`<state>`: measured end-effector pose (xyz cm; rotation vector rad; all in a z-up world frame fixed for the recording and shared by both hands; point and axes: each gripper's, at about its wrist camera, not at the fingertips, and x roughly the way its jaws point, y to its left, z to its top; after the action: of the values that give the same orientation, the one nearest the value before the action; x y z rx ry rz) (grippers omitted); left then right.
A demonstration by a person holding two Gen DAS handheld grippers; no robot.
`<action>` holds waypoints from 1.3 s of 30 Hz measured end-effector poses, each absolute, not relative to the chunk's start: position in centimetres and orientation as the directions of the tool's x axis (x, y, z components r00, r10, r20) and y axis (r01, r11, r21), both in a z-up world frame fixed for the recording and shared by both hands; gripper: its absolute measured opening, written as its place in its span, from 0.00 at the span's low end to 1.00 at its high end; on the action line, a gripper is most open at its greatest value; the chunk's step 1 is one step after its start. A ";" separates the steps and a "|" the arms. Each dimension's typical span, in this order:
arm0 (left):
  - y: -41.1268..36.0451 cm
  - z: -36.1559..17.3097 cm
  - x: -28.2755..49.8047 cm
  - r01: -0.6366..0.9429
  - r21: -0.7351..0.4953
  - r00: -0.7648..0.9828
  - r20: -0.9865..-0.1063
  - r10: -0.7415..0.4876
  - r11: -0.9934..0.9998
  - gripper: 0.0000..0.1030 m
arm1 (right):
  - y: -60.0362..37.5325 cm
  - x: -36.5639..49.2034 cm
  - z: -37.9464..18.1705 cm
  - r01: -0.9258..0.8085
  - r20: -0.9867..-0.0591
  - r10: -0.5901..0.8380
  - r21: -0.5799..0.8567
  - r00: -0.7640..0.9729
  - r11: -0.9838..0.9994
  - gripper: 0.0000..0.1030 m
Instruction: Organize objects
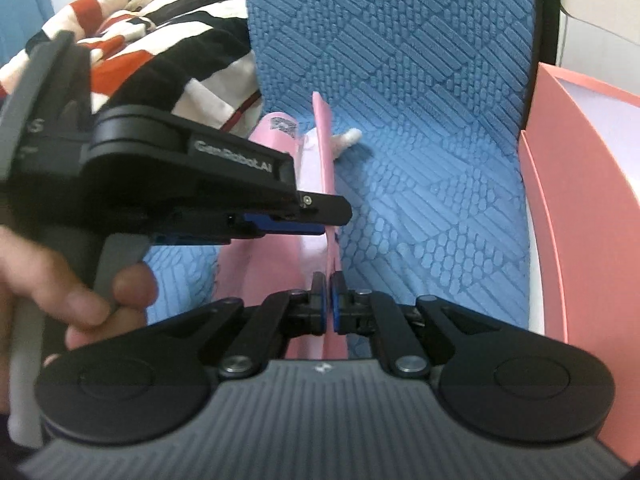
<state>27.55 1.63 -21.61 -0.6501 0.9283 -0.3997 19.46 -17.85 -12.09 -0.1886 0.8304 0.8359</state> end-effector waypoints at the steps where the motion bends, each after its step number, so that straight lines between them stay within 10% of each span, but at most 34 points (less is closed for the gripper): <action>1: 1.6 -21.7 27.6 0.036 -0.665 0.546 -0.612 -0.572 0.746 0.11 | -17.9 19.4 -12.0 -0.725 -0.714 0.589 0.168 0.378 0.668 0.08; 39: 1.9 -21.1 27.6 0.016 -0.567 0.515 -0.701 -0.493 0.823 0.09 | -16.7 22.2 -15.9 -0.677 -0.768 0.607 0.336 0.205 0.654 0.05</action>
<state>27.65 1.90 -21.08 -0.5401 0.9923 -0.3244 22.20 -16.68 -15.88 -0.0803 1.0292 0.8964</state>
